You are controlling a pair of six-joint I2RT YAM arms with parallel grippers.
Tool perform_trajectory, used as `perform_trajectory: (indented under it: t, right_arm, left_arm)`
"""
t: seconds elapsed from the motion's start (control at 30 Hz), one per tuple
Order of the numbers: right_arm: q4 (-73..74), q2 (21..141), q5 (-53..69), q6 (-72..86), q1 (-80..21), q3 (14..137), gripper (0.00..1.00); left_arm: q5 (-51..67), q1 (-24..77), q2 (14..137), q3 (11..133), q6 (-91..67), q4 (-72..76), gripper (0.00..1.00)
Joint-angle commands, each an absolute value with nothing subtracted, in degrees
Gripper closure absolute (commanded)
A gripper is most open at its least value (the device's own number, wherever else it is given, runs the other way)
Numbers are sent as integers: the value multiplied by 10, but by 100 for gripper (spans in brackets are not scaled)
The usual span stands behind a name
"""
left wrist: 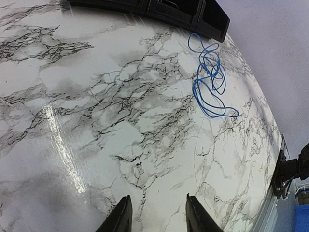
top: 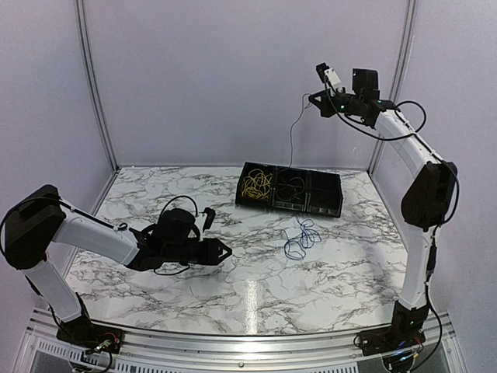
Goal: Untangle the cables
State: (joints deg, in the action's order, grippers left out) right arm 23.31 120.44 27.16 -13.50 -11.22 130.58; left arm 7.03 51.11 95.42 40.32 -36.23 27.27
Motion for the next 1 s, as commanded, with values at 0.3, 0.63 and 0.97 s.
perform_trajectory:
  t: [0.3,0.63,0.97]
  right_arm:
    - [242,1257,192,-192,-108,1288,100]
    - [261,1278,211,-213,-108,1253,100]
    - [268,1293,287,-156,-109,1191,100]
  left_arm:
    - [77,512,945,415,-361,247,59]
    - [66,512,931,399,-373,244,59]
    - [59,512,918,387,-375,243,59]
